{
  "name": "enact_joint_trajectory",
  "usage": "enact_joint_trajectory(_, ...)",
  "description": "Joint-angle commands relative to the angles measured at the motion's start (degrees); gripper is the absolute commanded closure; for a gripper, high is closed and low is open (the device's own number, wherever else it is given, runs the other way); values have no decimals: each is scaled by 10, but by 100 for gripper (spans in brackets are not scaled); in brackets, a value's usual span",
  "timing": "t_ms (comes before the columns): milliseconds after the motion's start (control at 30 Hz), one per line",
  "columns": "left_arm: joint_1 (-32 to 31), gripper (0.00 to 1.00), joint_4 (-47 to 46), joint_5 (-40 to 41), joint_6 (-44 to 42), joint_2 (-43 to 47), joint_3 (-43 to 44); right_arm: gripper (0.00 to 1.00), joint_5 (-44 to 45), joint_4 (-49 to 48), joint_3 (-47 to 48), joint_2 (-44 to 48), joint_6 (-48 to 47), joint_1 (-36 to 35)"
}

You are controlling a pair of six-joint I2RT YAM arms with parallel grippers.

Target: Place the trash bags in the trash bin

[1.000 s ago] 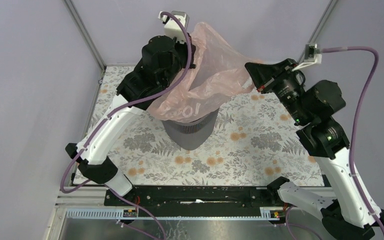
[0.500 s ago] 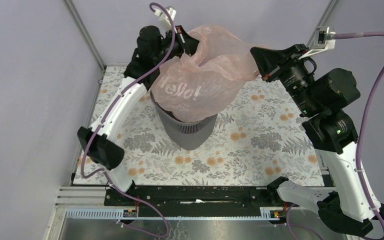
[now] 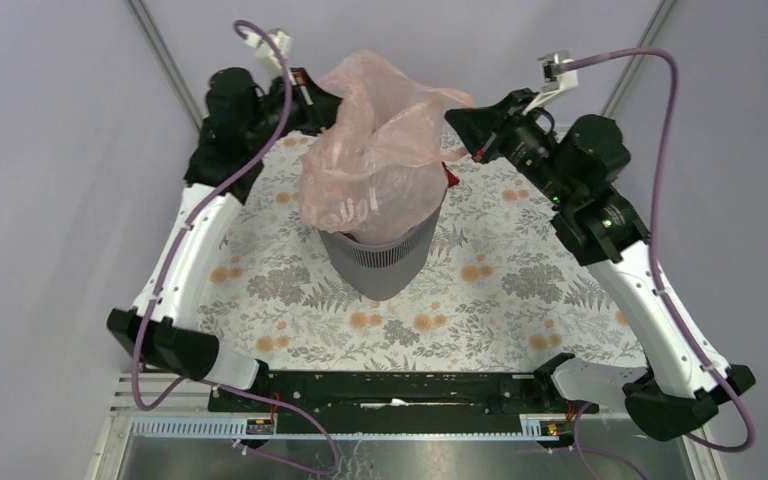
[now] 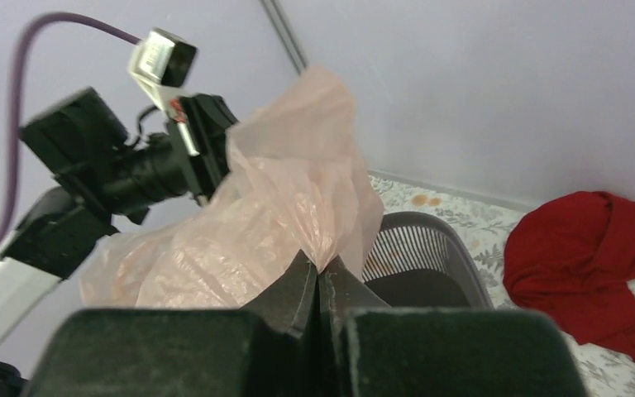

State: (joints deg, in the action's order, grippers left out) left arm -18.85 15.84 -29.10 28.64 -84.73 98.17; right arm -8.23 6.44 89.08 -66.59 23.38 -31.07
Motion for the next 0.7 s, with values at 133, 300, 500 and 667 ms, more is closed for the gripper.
enact_joint_trajectory(133,39,99,-24,-25,0,46,-86,100,-55,-79,-17,-40,-4,0)
enact_joint_trajectory(300,35,100,-141,-68,87,29,-143,100,73,-5,-48,-13,-33,0)
enact_joint_trajectory(500,-18,100,-171,-49,100,-24,-103,100,160,54,-72,30,-74,0)
enact_joint_trajectory(667,-44,100,-190,-48,106,-71,-66,100,129,61,-75,45,-65,0)
